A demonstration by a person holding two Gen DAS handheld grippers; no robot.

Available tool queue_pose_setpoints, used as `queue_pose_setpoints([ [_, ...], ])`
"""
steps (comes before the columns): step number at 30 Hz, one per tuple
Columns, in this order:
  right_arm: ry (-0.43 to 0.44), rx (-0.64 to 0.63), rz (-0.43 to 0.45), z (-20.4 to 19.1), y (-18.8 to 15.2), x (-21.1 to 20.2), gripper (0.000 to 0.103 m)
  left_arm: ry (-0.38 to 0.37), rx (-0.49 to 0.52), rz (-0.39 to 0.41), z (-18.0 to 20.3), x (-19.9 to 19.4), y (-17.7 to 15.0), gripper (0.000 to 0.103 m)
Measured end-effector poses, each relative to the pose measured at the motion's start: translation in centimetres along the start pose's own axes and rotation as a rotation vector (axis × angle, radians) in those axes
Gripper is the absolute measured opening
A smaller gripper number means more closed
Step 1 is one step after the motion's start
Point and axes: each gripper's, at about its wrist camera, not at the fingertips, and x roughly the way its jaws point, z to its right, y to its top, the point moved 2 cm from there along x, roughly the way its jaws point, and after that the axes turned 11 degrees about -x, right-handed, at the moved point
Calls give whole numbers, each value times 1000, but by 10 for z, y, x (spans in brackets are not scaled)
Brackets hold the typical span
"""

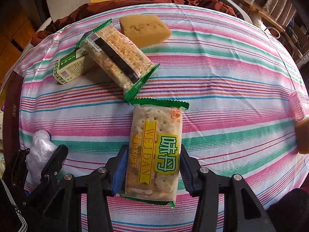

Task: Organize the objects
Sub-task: 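Grasp the WEIDAN cracker packet with the right tool while the left tool holds the bag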

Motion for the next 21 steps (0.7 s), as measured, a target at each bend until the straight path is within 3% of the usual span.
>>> queue_pose_setpoints([
  [21,-47,-116,48,-26,-3,-6,48,51,25,1,2,-9,-2,37],
])
